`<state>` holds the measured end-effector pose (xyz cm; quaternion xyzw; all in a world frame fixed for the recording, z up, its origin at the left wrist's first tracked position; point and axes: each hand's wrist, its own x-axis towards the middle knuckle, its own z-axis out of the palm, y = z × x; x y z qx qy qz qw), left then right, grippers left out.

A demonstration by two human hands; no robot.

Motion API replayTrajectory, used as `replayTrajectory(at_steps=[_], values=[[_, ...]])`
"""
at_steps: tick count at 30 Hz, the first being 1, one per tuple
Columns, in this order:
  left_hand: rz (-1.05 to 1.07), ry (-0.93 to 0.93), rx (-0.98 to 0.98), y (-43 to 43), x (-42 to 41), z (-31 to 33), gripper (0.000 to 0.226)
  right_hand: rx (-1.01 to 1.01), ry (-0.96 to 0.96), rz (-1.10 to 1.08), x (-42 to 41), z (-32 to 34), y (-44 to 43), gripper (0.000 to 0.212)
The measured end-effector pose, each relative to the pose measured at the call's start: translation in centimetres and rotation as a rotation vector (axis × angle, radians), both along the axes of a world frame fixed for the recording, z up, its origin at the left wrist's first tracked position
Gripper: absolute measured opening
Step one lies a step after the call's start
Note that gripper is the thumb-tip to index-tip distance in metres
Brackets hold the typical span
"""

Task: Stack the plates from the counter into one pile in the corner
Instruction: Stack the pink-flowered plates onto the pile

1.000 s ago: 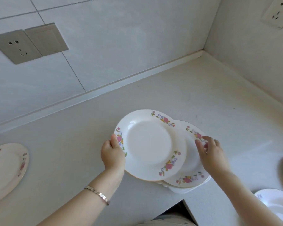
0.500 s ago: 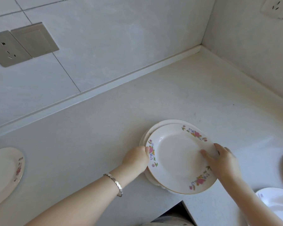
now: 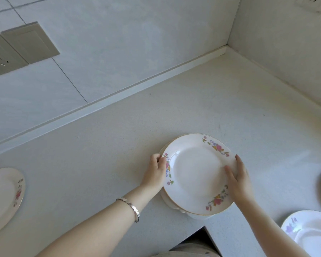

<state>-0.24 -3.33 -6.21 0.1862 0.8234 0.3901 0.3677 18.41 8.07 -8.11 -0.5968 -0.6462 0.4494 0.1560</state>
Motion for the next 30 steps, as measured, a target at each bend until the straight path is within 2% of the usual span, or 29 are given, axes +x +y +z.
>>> replayTrajectory(at_steps=[1, 3, 8, 10, 12, 13, 15, 17, 19, 21, 25, 30], values=[[0.075, -0.155, 0.083, 0.3, 0.4, 0.1, 0.021, -0.009, 0.039, -0.027, -0.2, -0.2, -0.1, 0.057], [0.143, -0.302, 0.162, 0.7, 1.0, 0.2, 0.033, -0.013, 0.076, -0.072, -0.5, -0.4, 0.0, 0.056], [0.18, -0.372, 0.194, 0.7, 1.0, -0.4, 0.041, -0.05, 0.08, -0.082, -0.7, -0.1, -0.1, 0.056], [0.129, -0.396, 0.158, 0.3, 0.3, -0.6, 0.039, -0.017, -0.052, -0.017, -0.8, 0.3, -0.2, 0.059], [0.096, -0.411, 0.078, -0.6, -0.9, -1.0, 0.042, 0.172, -0.312, 0.096, -1.3, 1.2, -0.4, 0.062], [0.126, -0.419, 0.048, -1.3, -1.6, -1.1, 0.041, 0.295, -0.378, 0.177, -1.9, 1.7, -0.6, 0.062], [0.272, -0.449, 0.028, -3.4, -3.5, -1.4, 0.03, 0.392, -0.368, 0.341, -4.1, 3.1, -1.5, 0.055], [0.435, -0.58, 0.044, -6.3, -5.7, -1.3, 0.018, 0.35, -0.291, 0.47, -7.2, 4.5, -3.2, 0.043], [0.624, -0.718, 0.084, -9.6, -8.1, -1.5, 0.02, 0.315, -0.179, 0.607, -10.9, 5.2, -5.3, 0.036], [0.835, -0.768, 0.158, -13.3, -10.7, -1.8, 0.024, 0.287, -0.114, 0.764, -14.8, 5.7, -7.5, 0.033], [1.146, -0.75, 0.258, -21.4, -15.3, -1.7, 0.025, 0.179, -0.154, 1.056, -21.4, 5.2, -11.9, 0.032], [1.435, -0.659, 0.402, -29.9, -20.5, -1.9, 0.021, 0.172, -0.294, 1.261, -26.1, 4.4, -16.4, 0.031]])
